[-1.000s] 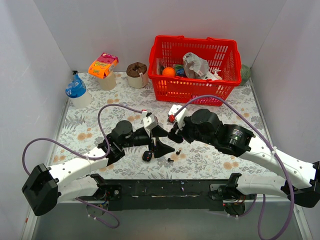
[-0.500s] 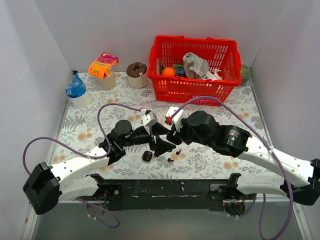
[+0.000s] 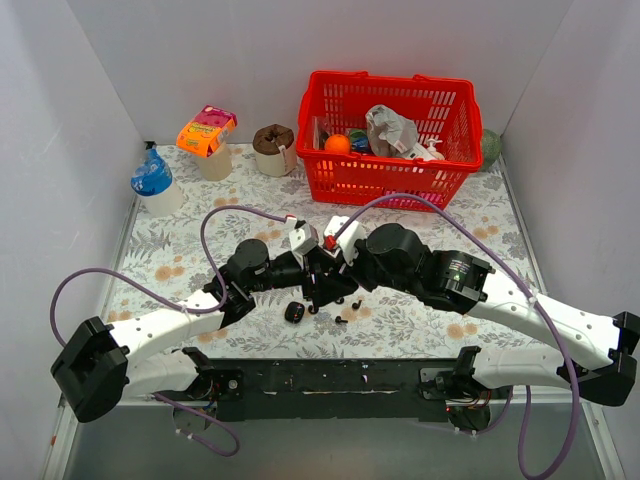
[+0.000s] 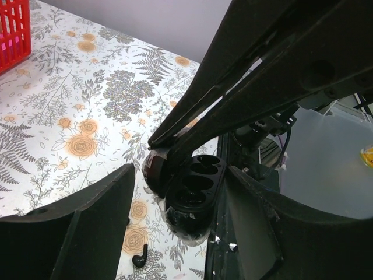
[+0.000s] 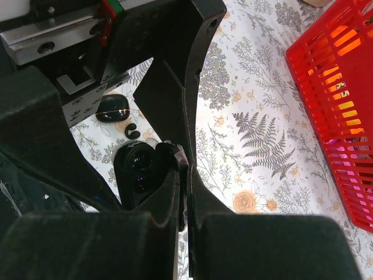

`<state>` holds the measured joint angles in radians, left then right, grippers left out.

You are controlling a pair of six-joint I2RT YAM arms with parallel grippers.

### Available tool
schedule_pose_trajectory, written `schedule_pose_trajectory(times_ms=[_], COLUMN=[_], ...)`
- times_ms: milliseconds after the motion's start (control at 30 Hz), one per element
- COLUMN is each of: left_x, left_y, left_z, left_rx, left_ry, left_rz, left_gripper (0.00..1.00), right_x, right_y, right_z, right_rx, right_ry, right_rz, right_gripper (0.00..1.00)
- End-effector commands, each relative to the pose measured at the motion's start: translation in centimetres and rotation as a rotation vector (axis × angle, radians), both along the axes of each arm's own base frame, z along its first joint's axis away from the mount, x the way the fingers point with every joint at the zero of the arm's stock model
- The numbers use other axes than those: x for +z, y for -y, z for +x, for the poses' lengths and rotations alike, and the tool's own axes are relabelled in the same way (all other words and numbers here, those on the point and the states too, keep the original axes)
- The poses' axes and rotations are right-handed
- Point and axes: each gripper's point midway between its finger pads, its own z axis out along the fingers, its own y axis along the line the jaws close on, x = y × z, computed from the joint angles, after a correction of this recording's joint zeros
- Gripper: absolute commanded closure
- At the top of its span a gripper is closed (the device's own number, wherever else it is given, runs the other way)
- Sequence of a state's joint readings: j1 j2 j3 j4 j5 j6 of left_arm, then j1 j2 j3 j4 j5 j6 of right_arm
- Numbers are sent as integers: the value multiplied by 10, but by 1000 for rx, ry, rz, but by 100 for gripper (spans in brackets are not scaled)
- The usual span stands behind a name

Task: Insert the wireless bluetooth earbuds into the charging case
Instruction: Open the charging case.

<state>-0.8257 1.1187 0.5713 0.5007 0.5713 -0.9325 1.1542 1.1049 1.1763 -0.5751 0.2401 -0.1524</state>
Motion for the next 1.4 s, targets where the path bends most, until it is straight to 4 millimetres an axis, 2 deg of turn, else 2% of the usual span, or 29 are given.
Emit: schedule_pose_trajectory(times_ms=[0,133,333,467,667,700,800,833,933,1067,1133,1167,1233,1267,1367], left_x=[2,0,-1,-2,0,1,2,2,2,1,4,4,5,6,10], left_y=[-1,-1,-4,-4,-2,-2,-2,-2,-4,-5,-7,-8,-11,-13,-21], left_z=[-1,-4,-9,-12,-13,-14,-13,-13,-12,-12,-12,-12,-13,-11,-10], left_rx=[-13,-28,-40,-57,-72,-76,-72,-71,-62,-52,-40,-36,-22,-5,39], left_ry=[13,15,27,29,36,37,42,45,47,51,59,57,66,70,89], left_rz=[-9,-11,-23,-24,-29,-30,-31,-33,-35,-38,-47,-50,-62,-69,-93], left_gripper=[39,43,41,45,66,74,88,96,100,100,100,100,100,100,100], right_x=[33,33,35,35,33,33,32,32,32,34,42,45,59,65,91], right_y=[-14,-14,-17,-18,-18,-17,-17,-17,-16,-16,-16,-16,-13,-9,1], right_z=[1,1,-2,-4,-5,-5,-6,-6,-7,-6,-5,-3,2,7,17], right_rx=[3,5,26,32,34,33,35,35,36,18,-2,-25,-68,-113,-193], right_ry=[31,31,23,16,8,7,0,0,-5,-11,-15,-13,-2,-1,-8], right_rz=[107,109,119,121,118,121,119,119,121,130,161,177,223,249,354], right_gripper=[99,99,99,99,99,99,99,99,99,98,81,64,52,43,34])
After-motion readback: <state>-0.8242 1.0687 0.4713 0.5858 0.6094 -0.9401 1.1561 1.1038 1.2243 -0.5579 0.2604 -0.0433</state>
